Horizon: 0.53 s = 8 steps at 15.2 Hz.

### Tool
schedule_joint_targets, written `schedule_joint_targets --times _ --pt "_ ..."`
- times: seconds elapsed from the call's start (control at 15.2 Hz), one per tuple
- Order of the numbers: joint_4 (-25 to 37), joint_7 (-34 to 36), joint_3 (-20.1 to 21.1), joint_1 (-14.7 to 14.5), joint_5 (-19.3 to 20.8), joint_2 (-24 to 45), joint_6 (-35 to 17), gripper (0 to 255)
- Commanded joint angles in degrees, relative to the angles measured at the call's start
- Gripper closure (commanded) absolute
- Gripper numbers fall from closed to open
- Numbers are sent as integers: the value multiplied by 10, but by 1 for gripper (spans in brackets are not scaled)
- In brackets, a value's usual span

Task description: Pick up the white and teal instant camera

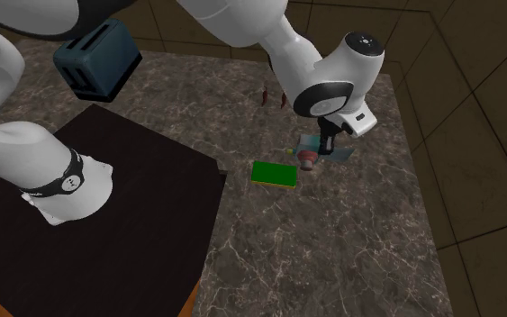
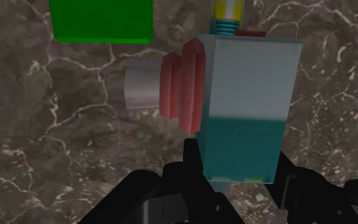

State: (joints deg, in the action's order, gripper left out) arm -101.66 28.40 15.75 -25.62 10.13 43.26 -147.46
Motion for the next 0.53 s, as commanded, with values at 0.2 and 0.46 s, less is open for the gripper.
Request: schedule_joint_targets --times 0.2,0.46 --pt "0 0 0 0 0 0 0 255" --pt "-6 -1 5 4 -4 -19 13 255"
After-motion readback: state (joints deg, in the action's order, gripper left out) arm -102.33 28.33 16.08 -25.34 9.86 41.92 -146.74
